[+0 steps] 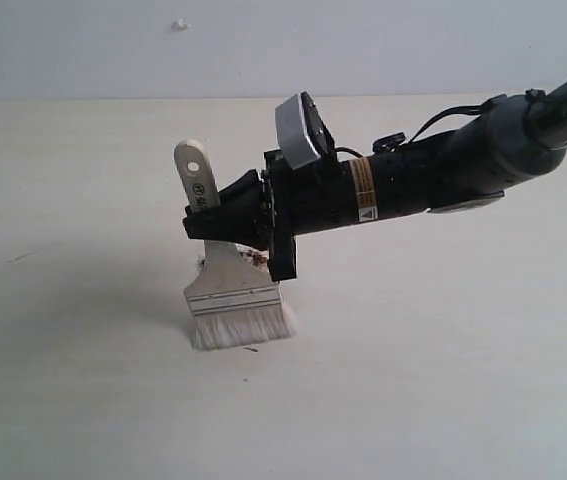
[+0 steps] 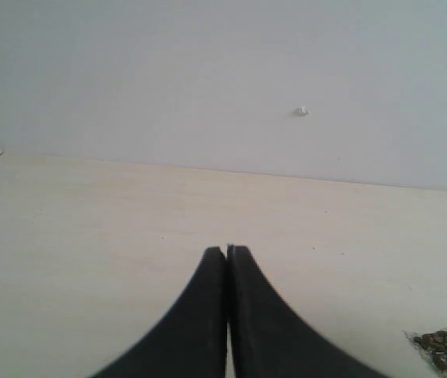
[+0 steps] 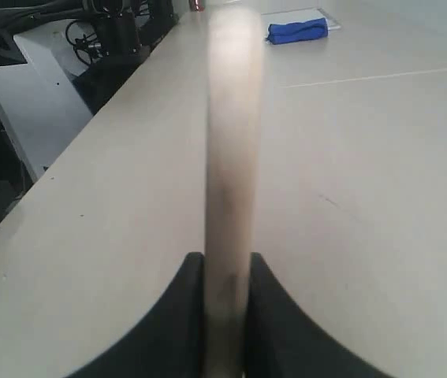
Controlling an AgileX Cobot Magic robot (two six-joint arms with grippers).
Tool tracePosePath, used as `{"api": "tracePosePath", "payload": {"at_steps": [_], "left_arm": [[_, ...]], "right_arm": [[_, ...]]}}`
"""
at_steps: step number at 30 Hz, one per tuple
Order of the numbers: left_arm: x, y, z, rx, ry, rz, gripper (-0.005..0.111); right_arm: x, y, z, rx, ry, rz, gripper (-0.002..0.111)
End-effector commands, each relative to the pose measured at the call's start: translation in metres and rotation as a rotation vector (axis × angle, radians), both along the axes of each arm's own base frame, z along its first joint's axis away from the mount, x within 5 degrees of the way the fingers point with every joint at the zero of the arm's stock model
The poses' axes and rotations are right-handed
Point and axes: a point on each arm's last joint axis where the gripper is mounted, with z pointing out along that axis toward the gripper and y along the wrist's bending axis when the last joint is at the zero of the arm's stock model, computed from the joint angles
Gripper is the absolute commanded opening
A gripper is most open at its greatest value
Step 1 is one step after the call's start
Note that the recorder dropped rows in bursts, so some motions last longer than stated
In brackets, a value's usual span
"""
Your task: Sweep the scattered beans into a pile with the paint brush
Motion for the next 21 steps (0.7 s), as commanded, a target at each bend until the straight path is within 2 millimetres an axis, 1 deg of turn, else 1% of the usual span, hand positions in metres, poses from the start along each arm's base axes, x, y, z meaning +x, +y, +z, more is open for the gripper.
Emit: {"api": "tracePosePath", "payload": {"at_steps": [1,7,10,12,16,20,21], "left_arm": [[-0.001,0.000,0.001,-0.004,-0.006,-0.001,0.000],[-0.001,0.000,0.001,-0.004,-0.006,-0.001,0.000],[-0.001,0.000,0.001,-0.004,-0.006,-0.001,0.000],[-0.001,0.000,0.001,-0.004,-0.006,-0.001,0.000],[-0.001,0.000,0.001,-0.004,-0.006,-0.001,0.000],[-0.001,0.000,0.001,-0.004,-0.006,-0.001,0.000],[-0.001,0.000,0.001,-0.004,-0.006,-0.001,0.000]], "right_arm": [[0.009,0.001,0.006,0.000,-0.033,-0.005,0.000],[0.013,0.004,0.016,0.005,-0.007,0.024,0.000],[0.012,0.004,0.026,-0.001,-0.024,0.042,0.000],[0.010,0.003,0.038,0.000,-0.029,0.047,0.000],[0.002,0.001,0.071,-0.001,-0.075,0.070,0.000],[-0.007,-0.004,0.111,0.027,-0.088,0.058,0.000],[-0.008,-0.005,0.120,0.012,-0.095,0.021,0.000]]}}
